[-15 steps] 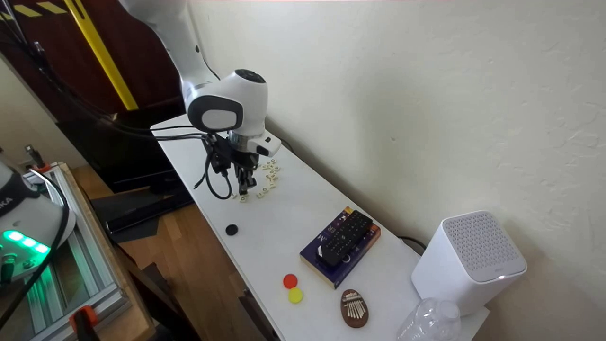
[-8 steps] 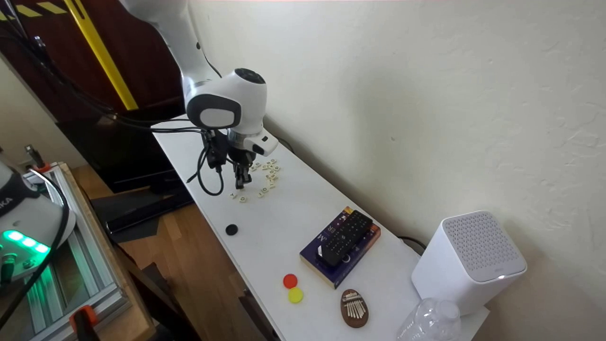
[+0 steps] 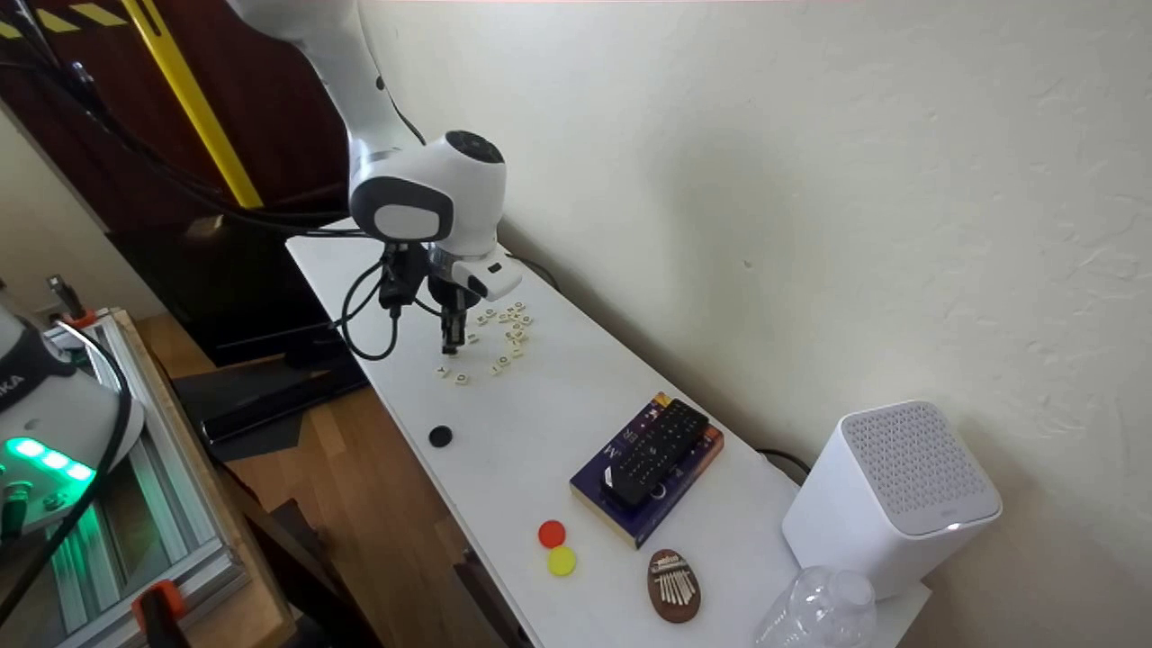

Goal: Arrange the letter tiles

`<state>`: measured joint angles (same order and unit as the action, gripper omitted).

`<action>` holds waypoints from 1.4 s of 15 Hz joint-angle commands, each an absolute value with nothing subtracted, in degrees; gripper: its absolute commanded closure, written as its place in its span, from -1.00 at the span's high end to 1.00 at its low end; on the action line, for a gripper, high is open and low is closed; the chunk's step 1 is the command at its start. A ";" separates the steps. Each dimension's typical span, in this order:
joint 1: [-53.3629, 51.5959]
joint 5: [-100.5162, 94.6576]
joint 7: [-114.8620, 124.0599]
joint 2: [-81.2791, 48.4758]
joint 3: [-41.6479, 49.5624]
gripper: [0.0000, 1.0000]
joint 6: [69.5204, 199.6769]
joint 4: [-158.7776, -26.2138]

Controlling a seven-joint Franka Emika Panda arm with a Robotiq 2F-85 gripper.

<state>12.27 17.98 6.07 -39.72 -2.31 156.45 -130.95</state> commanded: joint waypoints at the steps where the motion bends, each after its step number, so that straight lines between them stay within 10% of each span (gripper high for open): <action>1: 11.04 21.27 10.23 -41.25 -2.62 -1.00 157.02 -130.01; 21: 10.05 29.97 18.12 -42.22 -4.31 -1.00 159.47 -127.88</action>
